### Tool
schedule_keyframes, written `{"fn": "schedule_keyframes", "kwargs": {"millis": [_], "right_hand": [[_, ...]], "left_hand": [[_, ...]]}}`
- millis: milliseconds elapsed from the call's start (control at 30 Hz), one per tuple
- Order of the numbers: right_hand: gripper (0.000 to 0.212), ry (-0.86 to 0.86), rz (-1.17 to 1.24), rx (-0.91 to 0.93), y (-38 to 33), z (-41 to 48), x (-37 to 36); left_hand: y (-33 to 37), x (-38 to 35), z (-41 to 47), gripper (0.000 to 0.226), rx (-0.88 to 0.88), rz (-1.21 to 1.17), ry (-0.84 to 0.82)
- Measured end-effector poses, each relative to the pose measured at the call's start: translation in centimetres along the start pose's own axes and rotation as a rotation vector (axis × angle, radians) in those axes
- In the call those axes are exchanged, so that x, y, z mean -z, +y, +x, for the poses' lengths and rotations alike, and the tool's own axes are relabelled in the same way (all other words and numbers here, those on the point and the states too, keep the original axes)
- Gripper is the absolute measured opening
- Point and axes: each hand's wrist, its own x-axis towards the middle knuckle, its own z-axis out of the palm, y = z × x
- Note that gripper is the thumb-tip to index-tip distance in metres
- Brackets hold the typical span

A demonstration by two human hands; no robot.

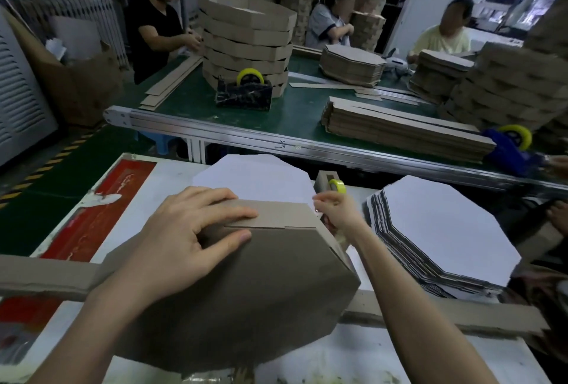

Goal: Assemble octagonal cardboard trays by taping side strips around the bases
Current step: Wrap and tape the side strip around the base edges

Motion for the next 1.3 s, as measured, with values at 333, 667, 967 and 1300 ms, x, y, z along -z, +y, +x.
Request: {"fn": "schedule_keyframes", "kwargs": {"millis": [333, 667, 967, 1300], "right_hand": [[0.025, -0.221, 0.492, 0.062, -12.1, -10.0, -0.6], [0.029, -0.409, 0.783, -0.162, -12.2, -18.1, -2.1], [0.041, -0.433, 0.954, -0.283, -9.6, -19.9, -2.9], [0.049, -0.415, 0.766, -0.190, -7.9, -20.1, -3.3]], "left_hand": [[-1.5, 0.1, -1.5, 0.031, 0.086, 0.010, -0.011], [-1.0, 0.8, -2.4, 0.061, -0.035, 0.206, -0.003], [-0.2, 1.1, -2.8, 0.048, -0.074, 0.319, -0.087], [-0.3, 0.8, -2.8, 0.047, -0.070, 0.359, -0.112]]}}
